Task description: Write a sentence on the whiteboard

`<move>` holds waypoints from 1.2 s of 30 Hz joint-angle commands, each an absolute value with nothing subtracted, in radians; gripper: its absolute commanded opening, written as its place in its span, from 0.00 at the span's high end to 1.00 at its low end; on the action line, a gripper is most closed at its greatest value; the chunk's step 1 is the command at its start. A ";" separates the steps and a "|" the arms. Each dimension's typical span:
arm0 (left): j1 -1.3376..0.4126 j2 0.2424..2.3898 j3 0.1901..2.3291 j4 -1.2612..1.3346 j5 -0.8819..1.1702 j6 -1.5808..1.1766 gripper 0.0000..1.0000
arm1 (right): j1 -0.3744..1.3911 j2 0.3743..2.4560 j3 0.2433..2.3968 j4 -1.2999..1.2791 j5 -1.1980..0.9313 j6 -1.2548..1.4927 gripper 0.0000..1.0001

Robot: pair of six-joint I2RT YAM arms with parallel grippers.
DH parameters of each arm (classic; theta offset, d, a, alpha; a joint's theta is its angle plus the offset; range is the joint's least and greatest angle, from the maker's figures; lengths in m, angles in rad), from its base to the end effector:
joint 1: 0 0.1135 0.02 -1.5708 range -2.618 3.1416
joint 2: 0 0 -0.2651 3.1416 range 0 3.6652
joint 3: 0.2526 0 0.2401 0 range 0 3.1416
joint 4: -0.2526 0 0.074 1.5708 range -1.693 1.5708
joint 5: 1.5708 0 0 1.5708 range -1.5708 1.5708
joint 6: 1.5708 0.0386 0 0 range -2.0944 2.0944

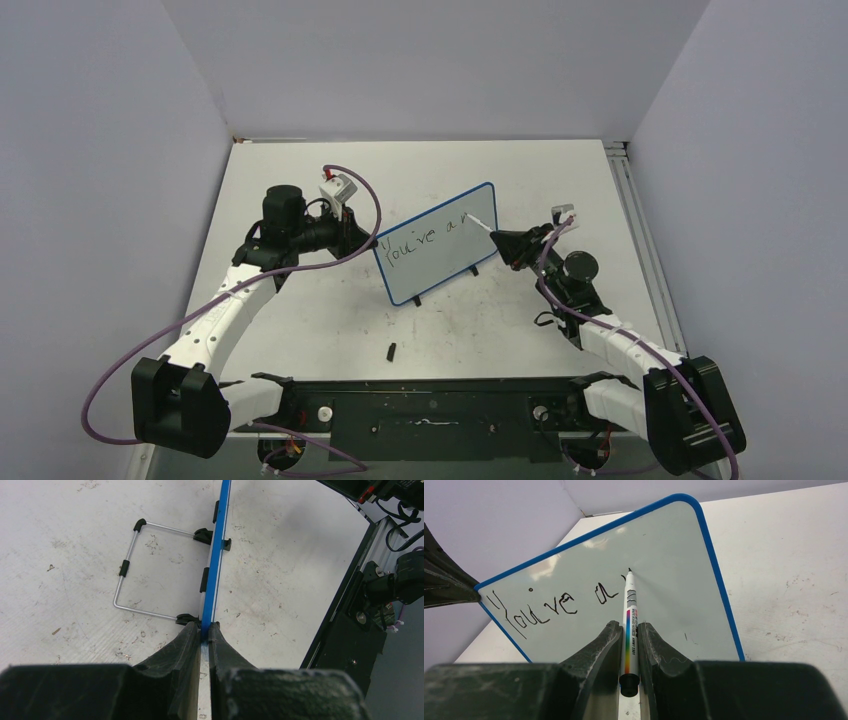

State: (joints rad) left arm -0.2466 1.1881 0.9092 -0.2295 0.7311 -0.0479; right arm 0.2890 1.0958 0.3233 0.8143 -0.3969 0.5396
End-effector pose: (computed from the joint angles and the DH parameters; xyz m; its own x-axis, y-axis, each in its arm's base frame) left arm 0.2369 -0.0862 0.3031 -0.5073 0.0909 -0.8570 0.7239 0.5846 -0.3665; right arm 0.2034 0.0760 0.2346 -0.2909 0.4079 -0.8655 -0.5637 0.6579 0.4995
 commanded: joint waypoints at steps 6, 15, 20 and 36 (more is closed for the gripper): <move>-0.244 1.183 0.921 -0.239 0.753 -0.061 1.00 | 0.292 1.075 0.285 0.846 -0.380 0.537 0.95; -0.244 1.184 0.922 -0.240 0.753 -0.061 1.00 | 0.292 1.081 0.298 0.839 -0.365 0.523 0.95; -0.243 1.185 0.922 -0.240 0.752 -0.061 1.00 | 0.292 1.087 0.332 0.845 -0.361 0.523 0.95; -0.242 1.184 0.922 -0.240 0.753 -0.061 1.00 | 0.293 1.108 0.380 0.856 -0.366 0.522 0.95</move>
State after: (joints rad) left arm -0.2466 1.1881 0.9092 -0.2298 0.7315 -0.0479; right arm 0.2893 1.0977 0.3424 0.8001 -0.3710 0.5354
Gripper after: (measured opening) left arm 0.074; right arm 0.160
